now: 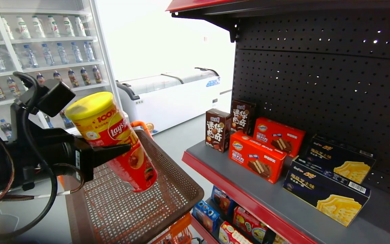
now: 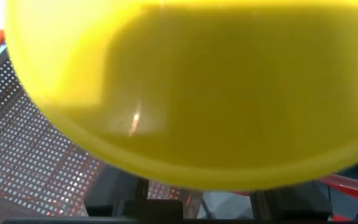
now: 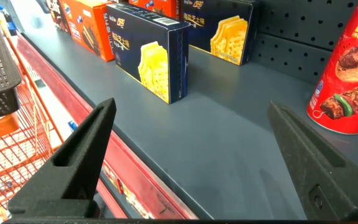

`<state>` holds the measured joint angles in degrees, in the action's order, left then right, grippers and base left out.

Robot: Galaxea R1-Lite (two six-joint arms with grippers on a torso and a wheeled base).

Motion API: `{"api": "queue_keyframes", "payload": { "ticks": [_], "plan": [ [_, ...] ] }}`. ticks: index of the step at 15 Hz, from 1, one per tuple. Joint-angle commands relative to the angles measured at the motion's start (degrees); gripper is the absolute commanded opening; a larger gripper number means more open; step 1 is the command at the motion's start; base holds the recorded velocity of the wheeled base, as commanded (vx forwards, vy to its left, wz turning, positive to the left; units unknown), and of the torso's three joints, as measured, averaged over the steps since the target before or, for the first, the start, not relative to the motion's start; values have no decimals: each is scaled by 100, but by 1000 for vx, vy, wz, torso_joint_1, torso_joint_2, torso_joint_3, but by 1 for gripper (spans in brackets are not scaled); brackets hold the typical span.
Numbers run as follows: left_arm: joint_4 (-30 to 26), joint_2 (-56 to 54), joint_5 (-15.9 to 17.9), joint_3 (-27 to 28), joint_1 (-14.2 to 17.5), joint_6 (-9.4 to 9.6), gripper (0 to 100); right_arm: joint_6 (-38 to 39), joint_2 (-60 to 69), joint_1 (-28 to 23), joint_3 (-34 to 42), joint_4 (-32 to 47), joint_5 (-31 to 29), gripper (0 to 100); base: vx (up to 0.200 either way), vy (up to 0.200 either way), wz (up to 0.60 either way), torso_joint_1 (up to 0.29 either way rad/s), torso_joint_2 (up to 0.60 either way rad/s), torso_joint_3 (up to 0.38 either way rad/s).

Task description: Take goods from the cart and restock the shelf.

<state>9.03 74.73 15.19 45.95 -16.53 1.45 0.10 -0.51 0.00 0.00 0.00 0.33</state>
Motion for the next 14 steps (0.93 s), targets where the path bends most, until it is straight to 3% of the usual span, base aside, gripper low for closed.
{"api": "queue_keyframes", "payload": {
  "ticks": [1,9,14],
  "plan": [
    [2,24,10,46,-8,4,0,-1,-2,0,0,0,2,100,0,0,0,0,0,0],
    [-24,270,292,81,-298,-4,0,-19,-2,9,0,0,11,100,0,0,0,0,0,0],
    [37,455,766,116,-316,22,0,-19,-2,9,0,0,20,100,0,0,0,0,0,0]
  ]
}}
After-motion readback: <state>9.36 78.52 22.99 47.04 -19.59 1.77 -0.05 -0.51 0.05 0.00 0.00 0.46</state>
